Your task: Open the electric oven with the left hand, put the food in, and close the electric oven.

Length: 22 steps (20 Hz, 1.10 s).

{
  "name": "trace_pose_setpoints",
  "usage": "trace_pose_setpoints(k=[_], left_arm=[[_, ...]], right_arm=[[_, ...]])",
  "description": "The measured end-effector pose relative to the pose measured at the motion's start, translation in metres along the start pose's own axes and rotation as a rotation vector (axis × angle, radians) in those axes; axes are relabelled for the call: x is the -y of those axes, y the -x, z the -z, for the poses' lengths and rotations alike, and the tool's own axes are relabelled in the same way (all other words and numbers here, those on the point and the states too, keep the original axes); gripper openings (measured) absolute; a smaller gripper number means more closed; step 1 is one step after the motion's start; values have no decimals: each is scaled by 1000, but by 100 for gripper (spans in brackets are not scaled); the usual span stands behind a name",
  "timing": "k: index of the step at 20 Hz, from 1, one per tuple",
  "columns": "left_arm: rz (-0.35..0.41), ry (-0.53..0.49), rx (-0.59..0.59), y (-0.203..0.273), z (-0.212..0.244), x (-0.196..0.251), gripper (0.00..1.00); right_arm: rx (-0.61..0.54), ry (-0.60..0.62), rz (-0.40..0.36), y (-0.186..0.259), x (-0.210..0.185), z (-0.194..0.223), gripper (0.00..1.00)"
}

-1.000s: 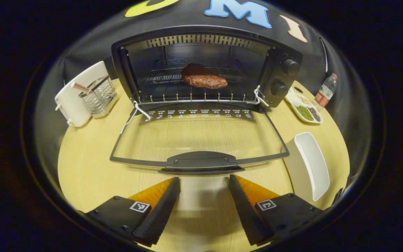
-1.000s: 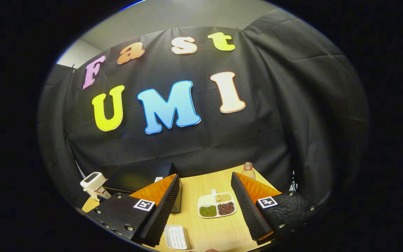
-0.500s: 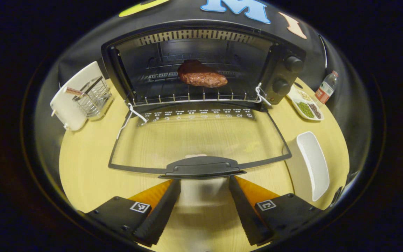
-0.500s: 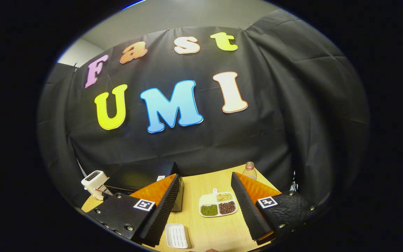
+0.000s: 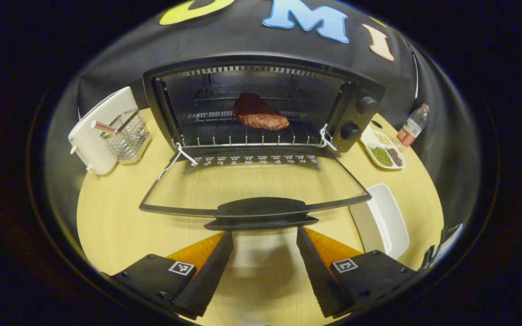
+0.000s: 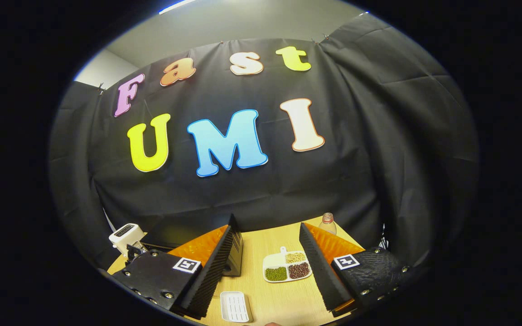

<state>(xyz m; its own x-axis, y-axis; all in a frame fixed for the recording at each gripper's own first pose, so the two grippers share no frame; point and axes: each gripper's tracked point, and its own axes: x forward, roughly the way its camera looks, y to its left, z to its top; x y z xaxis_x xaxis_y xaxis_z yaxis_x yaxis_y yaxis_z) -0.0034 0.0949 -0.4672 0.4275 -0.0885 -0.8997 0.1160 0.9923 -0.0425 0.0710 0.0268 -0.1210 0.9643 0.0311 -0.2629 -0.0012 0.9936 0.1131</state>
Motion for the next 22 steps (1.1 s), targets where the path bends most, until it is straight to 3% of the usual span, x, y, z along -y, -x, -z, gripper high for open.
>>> trace_pose_setpoints(k=[5, 12, 18, 22], left_arm=[[5, -11, 47, 11, -11, 1, 92], [6, -71, 144, 28, -50, 4, 98], [1, -90, 202, 46, -88, 5, 95], [-5, -86, 316, 77, -116, 8, 95]], right_arm=[[8, -10, -21, 0, -12, -1, 91], [24, -8, -17, 2, -9, -7, 91], [14, -24, 0, 2, -2, -1, 91], [20, -11, -6, 5, -6, -2, 91]])
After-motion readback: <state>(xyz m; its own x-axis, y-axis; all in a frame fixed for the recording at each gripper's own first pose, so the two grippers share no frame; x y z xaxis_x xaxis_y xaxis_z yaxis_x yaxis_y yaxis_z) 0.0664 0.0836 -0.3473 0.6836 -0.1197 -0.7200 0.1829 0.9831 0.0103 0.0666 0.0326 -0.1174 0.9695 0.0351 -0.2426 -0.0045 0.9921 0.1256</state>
